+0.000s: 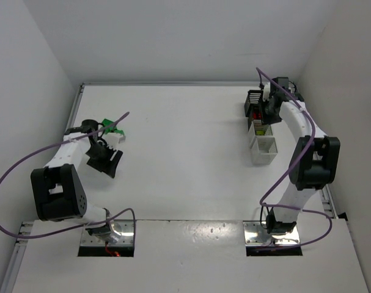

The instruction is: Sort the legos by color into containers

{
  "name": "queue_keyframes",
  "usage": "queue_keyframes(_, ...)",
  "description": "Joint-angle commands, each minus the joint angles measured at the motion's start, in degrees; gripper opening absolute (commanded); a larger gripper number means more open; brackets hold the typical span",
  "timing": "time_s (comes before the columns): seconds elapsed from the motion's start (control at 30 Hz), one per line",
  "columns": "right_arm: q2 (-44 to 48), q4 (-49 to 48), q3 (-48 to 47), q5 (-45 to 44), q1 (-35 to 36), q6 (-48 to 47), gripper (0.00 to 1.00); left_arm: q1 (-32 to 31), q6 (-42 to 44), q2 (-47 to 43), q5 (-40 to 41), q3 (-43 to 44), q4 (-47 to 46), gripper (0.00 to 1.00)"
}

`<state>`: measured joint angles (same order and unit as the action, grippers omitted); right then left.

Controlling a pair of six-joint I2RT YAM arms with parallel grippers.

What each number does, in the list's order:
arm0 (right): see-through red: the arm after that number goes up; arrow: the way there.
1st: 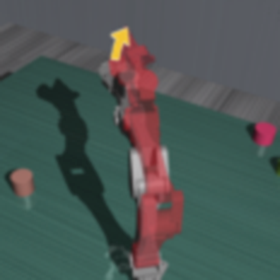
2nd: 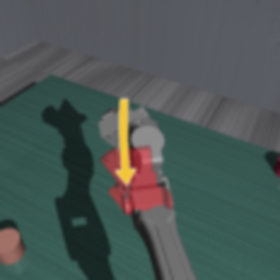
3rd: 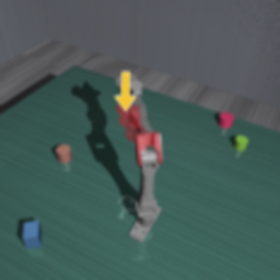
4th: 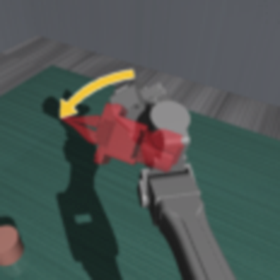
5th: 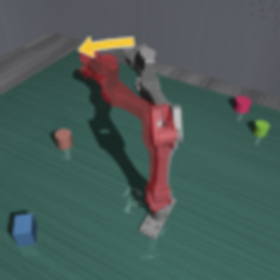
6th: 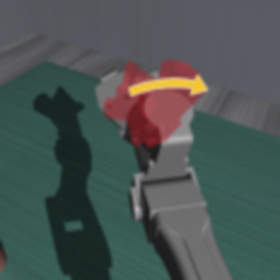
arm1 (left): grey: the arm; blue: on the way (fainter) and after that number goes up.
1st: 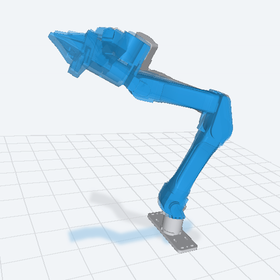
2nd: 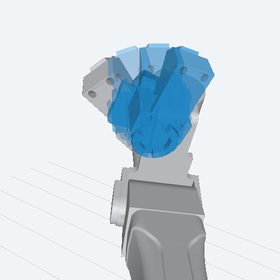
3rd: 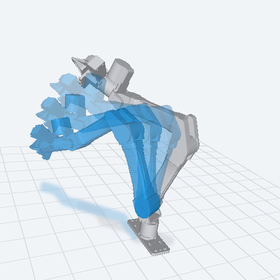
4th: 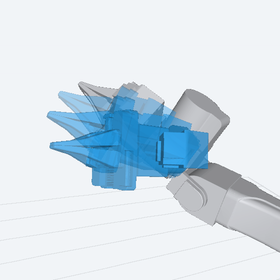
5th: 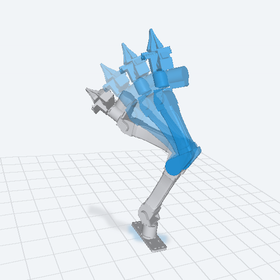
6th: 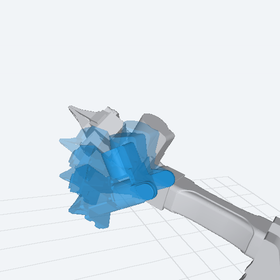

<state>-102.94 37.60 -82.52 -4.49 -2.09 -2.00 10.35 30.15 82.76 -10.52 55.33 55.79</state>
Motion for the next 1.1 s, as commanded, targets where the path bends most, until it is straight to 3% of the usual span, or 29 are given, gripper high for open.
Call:
queue_keyframes(0.0,3.88,-1.57,0.17,-0.78,0.24,-0.81,0.31,0.64,1.23,-0.14,-0.99,-0.05,-0.51,0.68)
queue_keyframes(0.2,4.41,0.28,1.31,6.24,0.24,0.33,0.37,-3.31,-4.30,1.17,2.61,4.69,0.02,0.68)
queue_keyframes(0.37,1.78,4.93,-5.01,8.10,0.24,0.86,0.41,-6.13,-10.98,3.72,6.21,9.18,3.44,0.70)
queue_keyframes(0.47,-1.82,9.06,-10.89,7.39,0.24,0.24,0.41,-5.34,-12.40,1.72,8.14,7.87,4.85,0.63)
queue_keyframes(0.7,-6.83,11.61,-17.13,6.85,0.24,0.24,0.41,2.30,-11.08,-4.44,14.39,2.24,10.12,0.63)
queue_keyframes(0.83,-9.12,12.23,-19.87,7.39,0.76,0.86,0.41,10.98,-6.26,-7.52,17.11,1.09,13.98,0.64)
queue_keyframes(0.97,-11.23,12.76,-22.24,7.39,0.77,1.38,0.41,17.14,-1.34,-8.14,15.63,-0.66,16.88,0.64)
queue_keyframes(1.07,-12.55,12.76,-23.56,7.39,1.38,1.38,0.41,18.92,1.57,-6.66,11.85,-2.95,17.51,0.57)
